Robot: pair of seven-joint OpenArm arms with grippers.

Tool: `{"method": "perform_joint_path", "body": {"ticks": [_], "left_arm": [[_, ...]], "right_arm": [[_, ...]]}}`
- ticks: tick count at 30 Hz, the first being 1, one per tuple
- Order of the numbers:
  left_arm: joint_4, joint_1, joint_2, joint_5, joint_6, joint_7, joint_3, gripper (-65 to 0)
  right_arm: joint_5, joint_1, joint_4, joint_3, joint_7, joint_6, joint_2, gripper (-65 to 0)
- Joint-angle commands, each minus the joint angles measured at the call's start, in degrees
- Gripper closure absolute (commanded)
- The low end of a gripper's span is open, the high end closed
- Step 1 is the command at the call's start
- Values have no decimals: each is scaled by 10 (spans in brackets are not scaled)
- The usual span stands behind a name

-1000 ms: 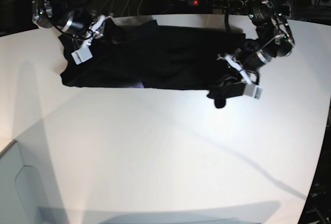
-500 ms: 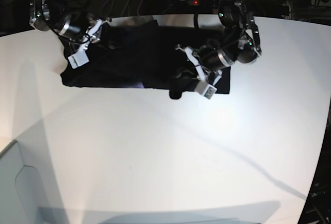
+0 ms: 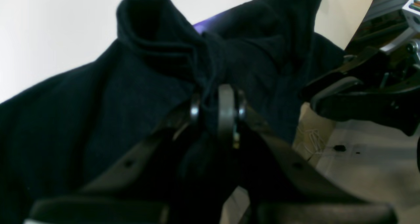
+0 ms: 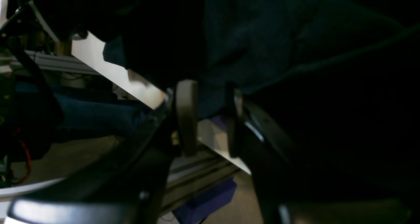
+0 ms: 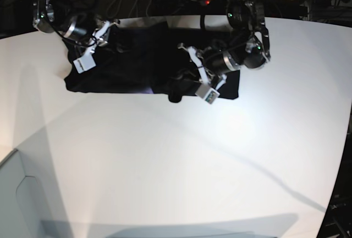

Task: Fold the T-shirt properly
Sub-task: 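Grasp the collar end with the left gripper and fold it toward the right gripper, then press the folded stack flat with both grippers and release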

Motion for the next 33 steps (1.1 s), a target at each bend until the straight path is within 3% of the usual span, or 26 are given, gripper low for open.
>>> {"method": "perform_joint_path", "body": {"ticks": [1,3,5,12,14,24,29,33], "left_arm": [[8,-7,1,-16,-3,-10,2,0],[8,-7,0,-16,-3,-9,2,-5],[8,-7,0,-16,-3,-7,2,-51],[7,-7,0,-18,-3,-4,2,-396],[7,-7,0,-20,-3,-4,2,-444],[11,-3,0,-23,-3,-4,-4,-450],[15,0,-1,-23,-3,-5,-4,-450],[15,0,-11,-23,-3,-8,-4,-450]], "right_arm": [[14,0,9,2,7,-7,4,-159],[14,0,9,2,6,-7,4,-159],[14,0,9,1,6,-7,4,-159],[14,-2,9,1,5,-7,4,-159],[14,-3,9,1,5,-7,4,-159],[14,1,9,4,9,-7,9,-159],[14,23,10,58,4,-7,18,-163],[14,33,12,109,3,-7,44,-165]]}}
